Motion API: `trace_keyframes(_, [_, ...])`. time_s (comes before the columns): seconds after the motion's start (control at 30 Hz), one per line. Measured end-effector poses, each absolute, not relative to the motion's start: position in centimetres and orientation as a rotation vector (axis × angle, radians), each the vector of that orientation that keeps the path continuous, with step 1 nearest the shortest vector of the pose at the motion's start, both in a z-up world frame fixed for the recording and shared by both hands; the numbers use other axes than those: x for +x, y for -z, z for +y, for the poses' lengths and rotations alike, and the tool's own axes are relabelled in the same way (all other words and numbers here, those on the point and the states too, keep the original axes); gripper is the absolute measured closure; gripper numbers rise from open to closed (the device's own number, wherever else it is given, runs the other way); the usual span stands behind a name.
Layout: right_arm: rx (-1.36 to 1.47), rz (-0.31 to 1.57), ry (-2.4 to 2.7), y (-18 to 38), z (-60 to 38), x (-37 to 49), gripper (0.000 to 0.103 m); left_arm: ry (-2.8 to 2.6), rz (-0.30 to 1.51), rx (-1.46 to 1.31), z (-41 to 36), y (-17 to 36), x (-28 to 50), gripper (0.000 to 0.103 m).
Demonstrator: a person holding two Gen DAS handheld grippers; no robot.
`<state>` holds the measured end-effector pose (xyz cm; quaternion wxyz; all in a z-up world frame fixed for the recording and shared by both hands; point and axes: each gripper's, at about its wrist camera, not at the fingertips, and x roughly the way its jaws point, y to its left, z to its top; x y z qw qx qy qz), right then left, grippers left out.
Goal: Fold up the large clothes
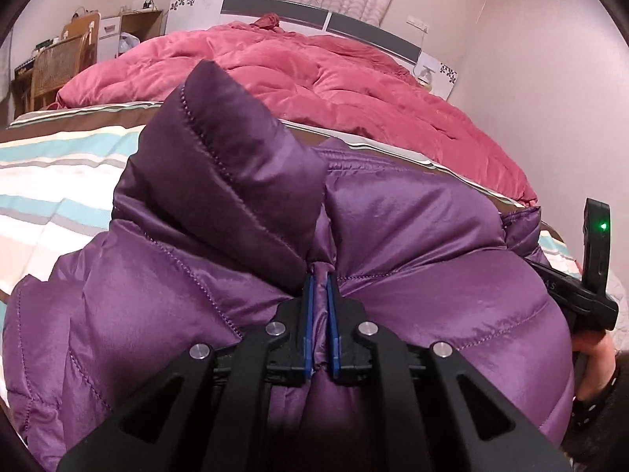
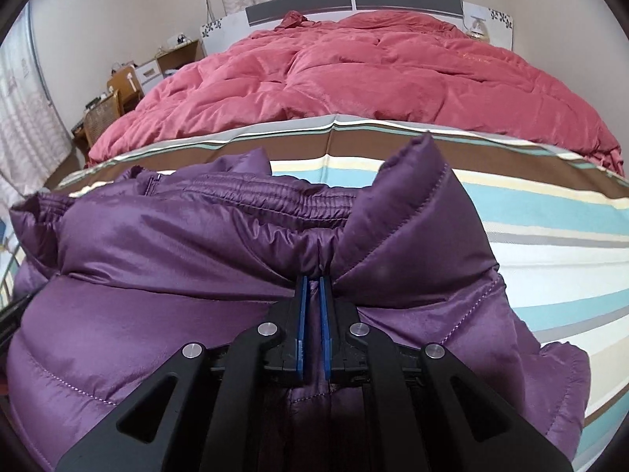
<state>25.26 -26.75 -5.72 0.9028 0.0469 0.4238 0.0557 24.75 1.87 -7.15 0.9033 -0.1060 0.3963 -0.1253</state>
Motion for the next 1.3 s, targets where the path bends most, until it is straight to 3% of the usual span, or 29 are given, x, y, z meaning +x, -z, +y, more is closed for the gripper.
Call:
trace_keyframes(0.17, [0.084,0.869,-0.107,5.5,-26.4,25.1,0.098,0.224,0.831,-0.125,0.7,6.0,24.5,0.091])
trace_keyframes(0.2, [0.075,0.865,-0.103,5.4,-26.3,25.0,0.097,0.216,0.834,-0.092,0.2,5.5,24.5,0.083])
trace_keyframes(0.3, [0.049,0.852,-0.094,5.1,-25.9,24.8,0.096,0.236,0.813,-0.072,-0.5,3.3,24.7,0.040])
trace_keyframes(0.47, [0.040,0.830,-0.086,4.7,-25.9,24.4,0.096,0.216,0.790,0.015,-2.0,1.1,26.8,0.034])
trace_keyframes(0.63, [0.024,0.824,-0.085,4.4,-25.8,23.9,0.096,0.115,0.814,0.111,-1.1,3.0,29.4,0.030])
trace_keyframes(0.7, [0.029,0.822,-0.097,4.3,-25.8,23.9,0.089,0.122,0.841,0.031,0.6,5.0,29.4,0.027])
trace_keyframes(1.1, [-0.004,0.755,-0.189,-1.1,-21.5,23.7,0.089,0.110,0.840,-0.008,1.2,6.0,28.7,0.026])
trace_keyframes(1.3, [0.015,0.897,-0.134,3.1,-20.6,28.1,0.089,0.125,0.839,-0.076,2.2,6.3,28.5,0.025])
